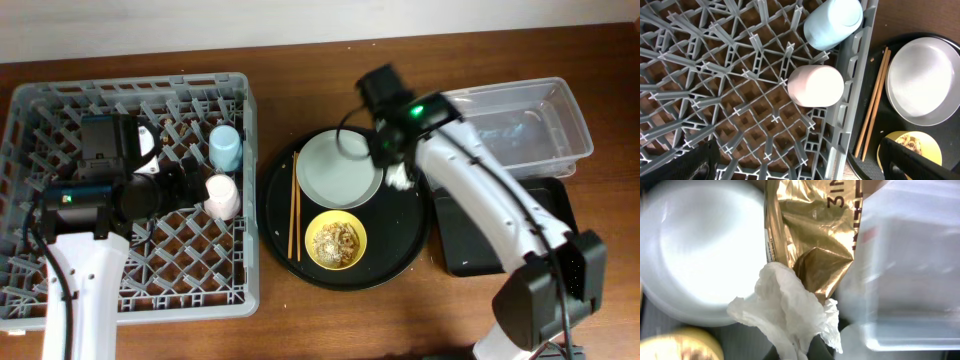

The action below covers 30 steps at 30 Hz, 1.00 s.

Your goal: Sort waste into correct bins and load items into the dishwasher rack

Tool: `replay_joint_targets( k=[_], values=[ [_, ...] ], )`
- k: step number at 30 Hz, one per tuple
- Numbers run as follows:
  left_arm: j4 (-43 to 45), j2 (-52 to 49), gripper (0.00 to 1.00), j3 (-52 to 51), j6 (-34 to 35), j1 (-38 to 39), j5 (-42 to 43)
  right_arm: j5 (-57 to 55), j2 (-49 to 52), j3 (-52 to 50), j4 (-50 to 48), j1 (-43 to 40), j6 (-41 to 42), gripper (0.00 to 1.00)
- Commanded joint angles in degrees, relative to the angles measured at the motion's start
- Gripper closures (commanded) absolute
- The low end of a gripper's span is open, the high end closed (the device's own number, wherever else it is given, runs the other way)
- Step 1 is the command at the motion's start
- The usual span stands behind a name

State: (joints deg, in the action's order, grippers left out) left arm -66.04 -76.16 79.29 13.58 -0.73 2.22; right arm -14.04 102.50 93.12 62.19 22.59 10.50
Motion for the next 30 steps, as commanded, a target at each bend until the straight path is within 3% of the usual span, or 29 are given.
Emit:
replay_joint_targets(
  k=[1,2,3,5,6,7,8,13,15,18,20,23,24,25,28,30],
  values=[
    [0.15,0.76,0.00,0.68,0.74,-0.20,-0.57,-3.13,-0.39,2.43,-3.65,-11.06,10.51,0.96],
    [0.15,0.76,0.00,0.68,0.74,-0.20,-0.57,-2.16,0.28,1.16,-5.40,-16.46,14.62,0.96],
    [0.15,0.76,0.00,0.68,0.74,-0.20,-0.57,0.57,1.44,-0.59,-7.37,-21.24,15.98,0.84],
    [0.15,0.76,0.00,0.68,0.74,-0.20,-0.57,6.58,5.79,-1.53,-9.68,-28.48,15.98,0.84],
    [0.15,0.76,0.00,0.68,0.74,-0.20,-0.57,12.66,7.91,-1.53,-10.99,-31.15,15.96,0.75],
    [0.15,0.76,0.00,0.68,0.74,-0.20,-0.57,18.58,8.83,-1.53,-12.17,-32.74,15.93,0.08],
    [0.15,0.76,0.00,0.68,0.74,-0.20,-0.57,21.70,8.37,-1.16,-11.96,-34.12,15.93,0.01],
    [0.15,0.76,0.00,0.68,0.74,-0.20,-0.57,24.76,-0.66,6.32,1.27,-34.60,8.22,0.01],
    [0.15,0.76,0.00,0.68,0.74,-0.20,-0.57,35.80,-6.19,7.72,9.09,-28.92,-2.14,0.01],
    [0.15,0.76,0.00,0.68,0.72,-0.20,-0.57,37.55,-7.10,5.62,21.97,-11.67,-7.10,0.01],
    [0.15,0.76,0.00,0.68,0.74,-0.20,-0.57,37.64,-6.58,0.63,21.38,-0.13,-6.60,0.01],
    [0.15,0.76,0.00,0.68,0.74,-0.20,-0.57,37.55,-5.09,-4.83,12.90,15.47,-1.64,0.01],
    [0.15,0.76,0.00,0.68,0.74,-0.20,-0.57,37.38,-4.68,-5.07,9.64,18.73,-1.64,0.09],
    [0.15,0.76,0.00,0.68,0.74,-0.20,-0.57,36.68,-4.33,-5.25,7.48,21.57,-1.53,0.26],
    [0.15,0.76,0.00,0.68,0.74,-0.20,-0.57,18.03,-3.30,-7.23,3.89,28.98,9.14,0.43],
    [0.15,0.76,0.00,0.68,0.74,-0.20,-0.57,13.92,-3.02,-7.85,2.62,30.38,9.73,0.01]
  ],
)
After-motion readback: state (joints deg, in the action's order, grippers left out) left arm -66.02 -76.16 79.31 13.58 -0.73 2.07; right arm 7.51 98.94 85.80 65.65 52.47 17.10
